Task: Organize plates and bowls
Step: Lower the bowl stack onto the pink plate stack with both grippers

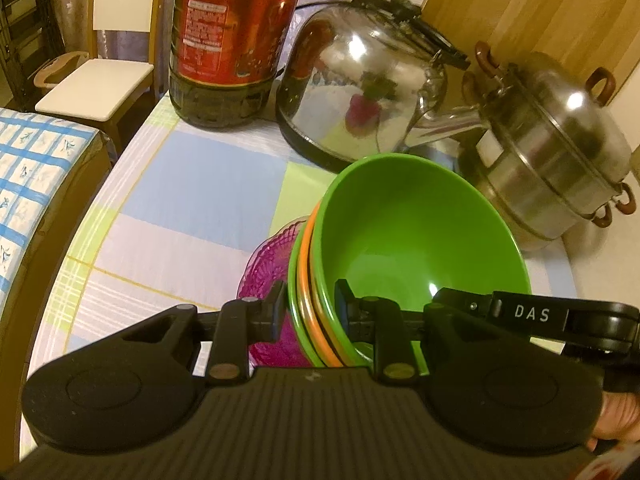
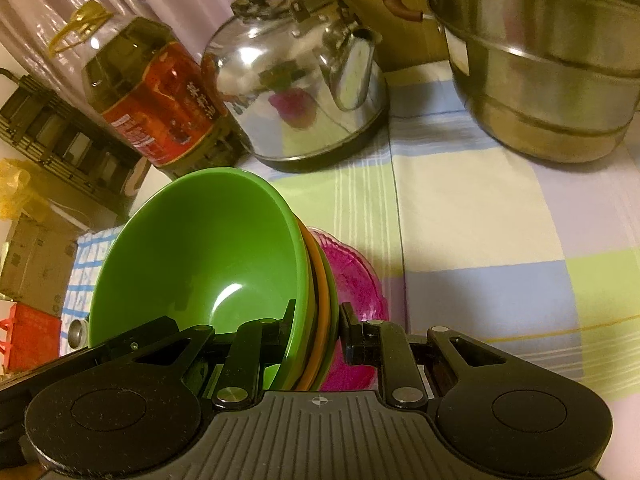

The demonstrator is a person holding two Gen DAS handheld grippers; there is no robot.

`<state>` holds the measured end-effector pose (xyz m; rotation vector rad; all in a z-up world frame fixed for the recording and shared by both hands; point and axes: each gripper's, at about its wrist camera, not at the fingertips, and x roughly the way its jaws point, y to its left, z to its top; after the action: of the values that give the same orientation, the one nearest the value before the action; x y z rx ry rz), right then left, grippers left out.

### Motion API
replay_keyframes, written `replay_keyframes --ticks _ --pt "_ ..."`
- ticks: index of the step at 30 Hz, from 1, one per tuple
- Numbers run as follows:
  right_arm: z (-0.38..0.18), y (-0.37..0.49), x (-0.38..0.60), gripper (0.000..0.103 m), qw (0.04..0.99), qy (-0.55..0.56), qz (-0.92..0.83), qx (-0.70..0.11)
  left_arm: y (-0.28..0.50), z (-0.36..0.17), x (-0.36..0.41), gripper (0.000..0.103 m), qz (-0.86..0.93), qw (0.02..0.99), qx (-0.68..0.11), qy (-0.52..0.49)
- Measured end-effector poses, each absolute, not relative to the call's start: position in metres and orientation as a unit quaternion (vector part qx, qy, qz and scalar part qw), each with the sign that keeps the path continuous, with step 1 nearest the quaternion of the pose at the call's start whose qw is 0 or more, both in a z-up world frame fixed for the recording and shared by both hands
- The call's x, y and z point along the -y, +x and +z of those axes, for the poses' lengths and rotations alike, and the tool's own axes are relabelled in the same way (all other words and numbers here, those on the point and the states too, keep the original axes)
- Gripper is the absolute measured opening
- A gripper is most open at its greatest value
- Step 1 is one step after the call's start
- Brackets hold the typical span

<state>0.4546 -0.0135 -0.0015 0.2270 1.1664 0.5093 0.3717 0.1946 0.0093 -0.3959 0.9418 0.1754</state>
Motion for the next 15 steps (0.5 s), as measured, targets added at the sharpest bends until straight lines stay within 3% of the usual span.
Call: replay_keyframes --ticks 15 --pt "-0.041 0.471 0.008 0.020 0.786 0.115 0.234 -0.560 0.389 -0.022 -0.203 0.022 0.085 0.862 -0.464 -0.187"
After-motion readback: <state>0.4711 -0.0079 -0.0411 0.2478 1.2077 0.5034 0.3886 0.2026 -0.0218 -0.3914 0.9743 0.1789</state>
